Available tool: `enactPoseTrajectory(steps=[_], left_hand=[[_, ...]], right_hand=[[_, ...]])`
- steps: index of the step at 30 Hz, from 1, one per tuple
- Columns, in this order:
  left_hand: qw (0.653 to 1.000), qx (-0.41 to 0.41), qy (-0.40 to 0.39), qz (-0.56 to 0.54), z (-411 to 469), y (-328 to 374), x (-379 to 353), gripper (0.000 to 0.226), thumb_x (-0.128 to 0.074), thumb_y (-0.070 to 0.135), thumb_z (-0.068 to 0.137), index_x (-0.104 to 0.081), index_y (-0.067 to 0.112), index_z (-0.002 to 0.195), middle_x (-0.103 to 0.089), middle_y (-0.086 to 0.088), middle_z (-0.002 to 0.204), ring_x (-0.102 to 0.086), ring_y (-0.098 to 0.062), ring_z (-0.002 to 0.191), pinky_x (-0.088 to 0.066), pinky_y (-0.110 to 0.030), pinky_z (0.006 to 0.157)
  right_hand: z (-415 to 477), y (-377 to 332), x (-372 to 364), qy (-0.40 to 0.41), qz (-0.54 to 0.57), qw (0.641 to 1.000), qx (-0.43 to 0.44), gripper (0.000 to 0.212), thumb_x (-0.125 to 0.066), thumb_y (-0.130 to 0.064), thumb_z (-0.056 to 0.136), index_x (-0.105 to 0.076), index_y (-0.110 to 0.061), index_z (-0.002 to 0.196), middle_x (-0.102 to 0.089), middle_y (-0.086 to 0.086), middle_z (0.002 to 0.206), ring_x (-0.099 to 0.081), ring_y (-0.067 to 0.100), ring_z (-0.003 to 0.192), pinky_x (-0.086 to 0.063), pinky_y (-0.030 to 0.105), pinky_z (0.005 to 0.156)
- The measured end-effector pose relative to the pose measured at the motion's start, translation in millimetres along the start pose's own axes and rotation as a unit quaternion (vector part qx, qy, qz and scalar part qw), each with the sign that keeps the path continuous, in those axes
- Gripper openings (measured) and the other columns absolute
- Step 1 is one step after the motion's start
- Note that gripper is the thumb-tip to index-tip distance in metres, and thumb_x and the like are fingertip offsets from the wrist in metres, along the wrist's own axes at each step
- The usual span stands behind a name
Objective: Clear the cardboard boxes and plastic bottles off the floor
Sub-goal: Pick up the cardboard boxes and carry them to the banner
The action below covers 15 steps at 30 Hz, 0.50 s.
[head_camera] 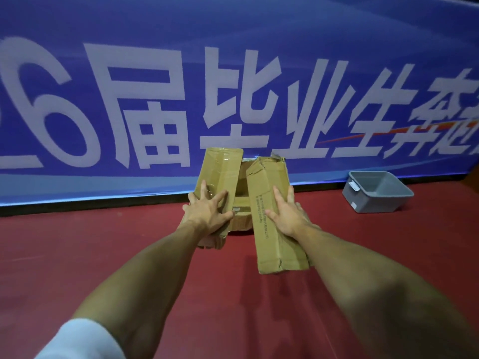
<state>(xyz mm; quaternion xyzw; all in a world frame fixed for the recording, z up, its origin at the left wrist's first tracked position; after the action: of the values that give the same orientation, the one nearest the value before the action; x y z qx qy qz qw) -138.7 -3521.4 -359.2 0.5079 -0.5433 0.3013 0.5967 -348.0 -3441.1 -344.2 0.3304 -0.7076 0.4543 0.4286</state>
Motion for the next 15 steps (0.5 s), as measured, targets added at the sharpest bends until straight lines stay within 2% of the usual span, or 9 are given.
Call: enactPoseTrajectory(steps=[5, 9, 15], left_hand=[[1.000, 0.013, -0.022, -0.005, 64, -17, 2, 0.073, -0.046, 0.073, 0.089, -0.020, 0.050, 0.153, 0.014, -0.004, 0.166, -0.017, -0.044, 0.143, -0.031, -0.058, 0.109], [0.999, 0.033, -0.021, -0.004, 124, -25, 7, 0.077, -0.045, 0.074, 0.088, -0.012, 0.052, 0.154, 0.011, 0.000, 0.167, -0.018, -0.045, 0.143, -0.032, -0.062, 0.109], [0.999, 0.044, -0.025, -0.003, 217, -12, 6, 0.077, -0.047, 0.072, 0.089, -0.009, 0.053, 0.154, 0.011, -0.004, 0.166, -0.018, -0.044, 0.143, -0.032, -0.060, 0.109]], right_hand=[[72, -2, 10, -0.010, -0.005, 1.000, -0.012, 0.078, -0.046, -0.044, 0.104, 0.008, -0.036, 0.159, 0.029, 0.008, 0.162, -0.012, 0.043, 0.150, -0.021, 0.051, 0.120], [132, 0, 9, -0.026, -0.012, 1.000, -0.006, 0.078, -0.046, -0.045, 0.103, 0.009, -0.037, 0.158, 0.029, 0.008, 0.162, -0.012, 0.043, 0.150, -0.022, 0.050, 0.120], [241, 8, 34, -0.046, -0.028, 0.998, 0.029, 0.078, -0.046, -0.049, 0.102, 0.008, -0.039, 0.158, 0.025, 0.008, 0.164, -0.016, 0.040, 0.150, -0.024, 0.050, 0.119]])
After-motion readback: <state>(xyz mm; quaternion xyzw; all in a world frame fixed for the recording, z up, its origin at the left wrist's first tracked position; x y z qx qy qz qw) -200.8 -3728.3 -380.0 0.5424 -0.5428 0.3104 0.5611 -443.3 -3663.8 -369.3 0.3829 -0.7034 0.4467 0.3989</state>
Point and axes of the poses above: each hand's wrist, its own z-axis towards the middle knuckle, its own x-axis out of the back of the hand, y = z × x, the point moved 10 cm from there along z, towards the middle knuckle
